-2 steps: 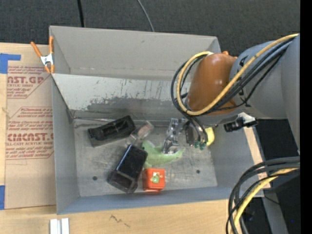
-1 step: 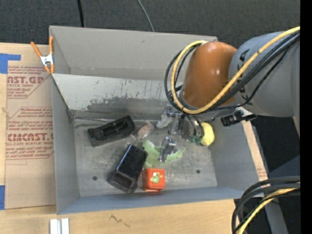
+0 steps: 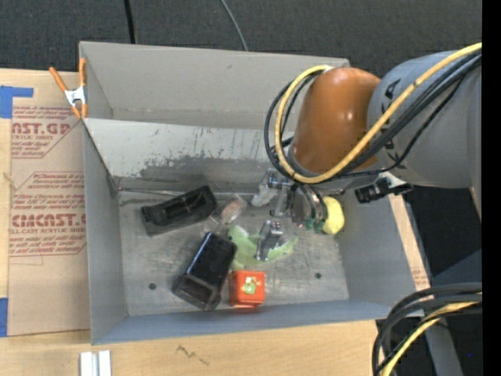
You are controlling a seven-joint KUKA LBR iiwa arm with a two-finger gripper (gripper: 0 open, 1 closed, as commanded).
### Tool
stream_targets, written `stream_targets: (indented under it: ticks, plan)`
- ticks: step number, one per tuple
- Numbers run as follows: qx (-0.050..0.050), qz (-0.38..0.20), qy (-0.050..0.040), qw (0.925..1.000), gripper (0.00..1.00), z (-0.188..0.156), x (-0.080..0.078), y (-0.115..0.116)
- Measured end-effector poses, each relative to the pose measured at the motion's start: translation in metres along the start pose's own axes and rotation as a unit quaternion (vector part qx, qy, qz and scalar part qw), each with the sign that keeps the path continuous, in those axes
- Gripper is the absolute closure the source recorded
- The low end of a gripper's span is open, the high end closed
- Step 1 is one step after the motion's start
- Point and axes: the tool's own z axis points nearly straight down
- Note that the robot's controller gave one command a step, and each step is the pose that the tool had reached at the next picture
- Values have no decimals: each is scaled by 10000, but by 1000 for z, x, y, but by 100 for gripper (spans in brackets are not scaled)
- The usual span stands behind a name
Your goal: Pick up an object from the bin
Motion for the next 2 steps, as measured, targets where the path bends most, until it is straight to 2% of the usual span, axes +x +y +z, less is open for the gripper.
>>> stream_targets:
  ticks: [1, 2]
  plan:
    - [-7, -232, -42, 9997, 0, 30, 4, 7]
    - [-44, 85, 35, 9999, 0, 86, 13, -12]
